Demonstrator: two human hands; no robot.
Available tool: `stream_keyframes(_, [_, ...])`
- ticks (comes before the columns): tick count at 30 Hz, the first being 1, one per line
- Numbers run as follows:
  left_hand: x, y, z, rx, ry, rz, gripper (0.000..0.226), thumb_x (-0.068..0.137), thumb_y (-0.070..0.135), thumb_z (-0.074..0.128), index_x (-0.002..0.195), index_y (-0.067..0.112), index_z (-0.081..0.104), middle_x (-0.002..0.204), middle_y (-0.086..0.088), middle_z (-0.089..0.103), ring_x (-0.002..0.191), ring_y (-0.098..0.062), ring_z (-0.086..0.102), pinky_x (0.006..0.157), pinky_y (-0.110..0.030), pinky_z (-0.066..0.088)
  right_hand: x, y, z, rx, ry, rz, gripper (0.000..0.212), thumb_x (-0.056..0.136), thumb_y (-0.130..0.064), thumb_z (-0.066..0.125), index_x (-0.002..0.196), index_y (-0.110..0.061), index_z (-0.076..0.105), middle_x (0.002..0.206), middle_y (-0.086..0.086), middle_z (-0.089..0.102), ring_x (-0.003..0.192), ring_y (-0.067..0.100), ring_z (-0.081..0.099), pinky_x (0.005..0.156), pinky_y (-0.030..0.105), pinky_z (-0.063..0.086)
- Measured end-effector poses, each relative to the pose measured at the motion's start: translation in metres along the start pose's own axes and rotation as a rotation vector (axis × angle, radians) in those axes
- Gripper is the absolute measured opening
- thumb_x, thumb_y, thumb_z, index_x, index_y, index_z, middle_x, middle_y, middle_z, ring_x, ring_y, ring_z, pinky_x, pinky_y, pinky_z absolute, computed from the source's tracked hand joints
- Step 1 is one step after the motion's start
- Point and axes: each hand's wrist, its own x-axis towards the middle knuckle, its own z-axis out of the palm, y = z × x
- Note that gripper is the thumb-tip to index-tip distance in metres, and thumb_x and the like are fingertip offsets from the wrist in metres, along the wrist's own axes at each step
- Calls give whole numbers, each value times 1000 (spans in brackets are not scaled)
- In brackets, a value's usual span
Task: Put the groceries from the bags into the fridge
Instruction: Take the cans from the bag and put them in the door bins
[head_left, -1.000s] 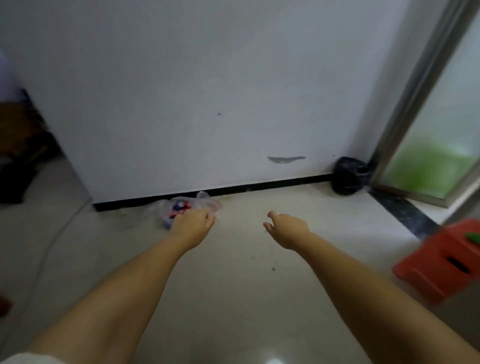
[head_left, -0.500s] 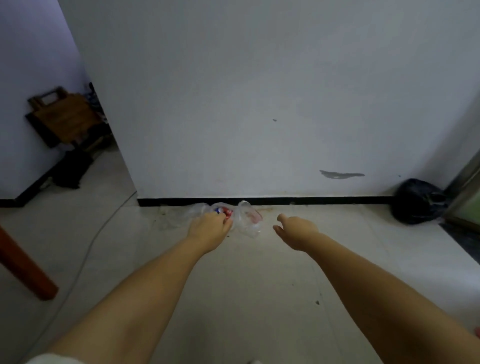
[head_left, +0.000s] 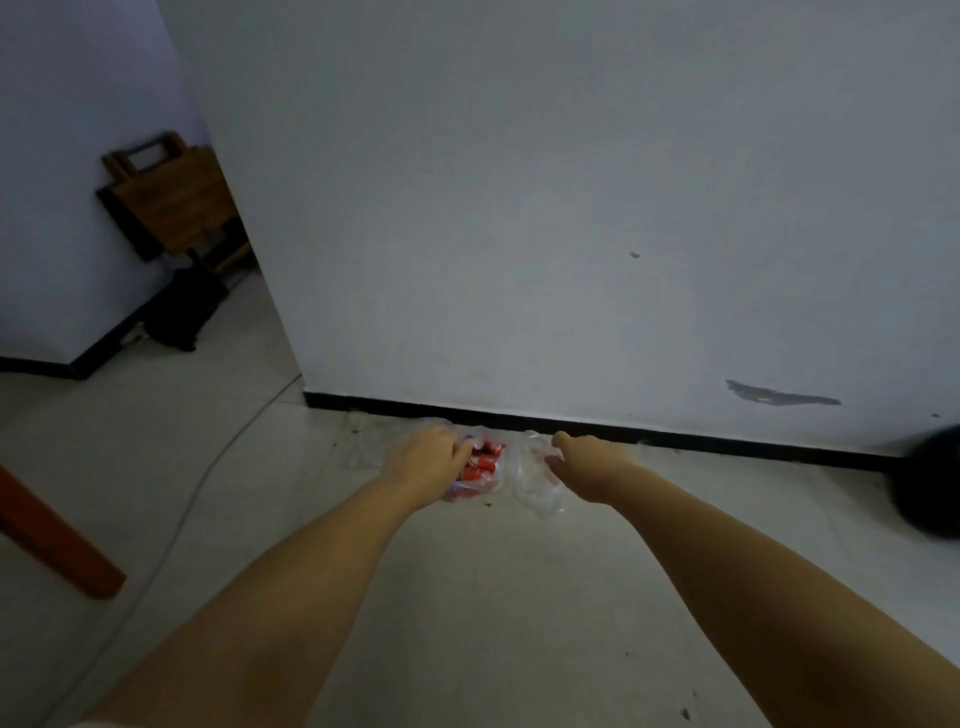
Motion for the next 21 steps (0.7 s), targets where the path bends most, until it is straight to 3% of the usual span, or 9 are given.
stream_keyframes(6, [100,-75,-9,-21,-13,-119,39,100,31,32,104,12,66,110,-16,64,98,-32,59,82,-33,44,113,-13,-1,-15,-36,-10,47,101,-42,30,138,-14,36,123,11,60,106,29,60,75,34,44])
stream_keyframes(11, [191,-119,-16,-32,-42,-142,40,99,32,33,90,11,65,100,-16,67,89,-31,60,78,-36,48,194,-22,-5,53,-85,61,47,101,-40,30,141,-16,35,135,12,53,120,29,54,93,36,43])
stream_keyframes(16, [256,-122,3,-21,-196,-124,38,100,29,32,105,9,64,107,-14,65,97,-30,59,78,-32,43,250,-17,14,127,-124,87,42,100,-40,35,136,-19,41,131,8,56,115,25,56,92,34,44])
stream_keyframes(21, [311,-114,53,-93,-269,-95,37,100,35,34,119,14,59,114,-11,64,99,-26,61,84,-33,48,312,14,37,167,-221,90,43,101,-39,34,138,-18,39,134,8,54,116,24,56,92,31,44])
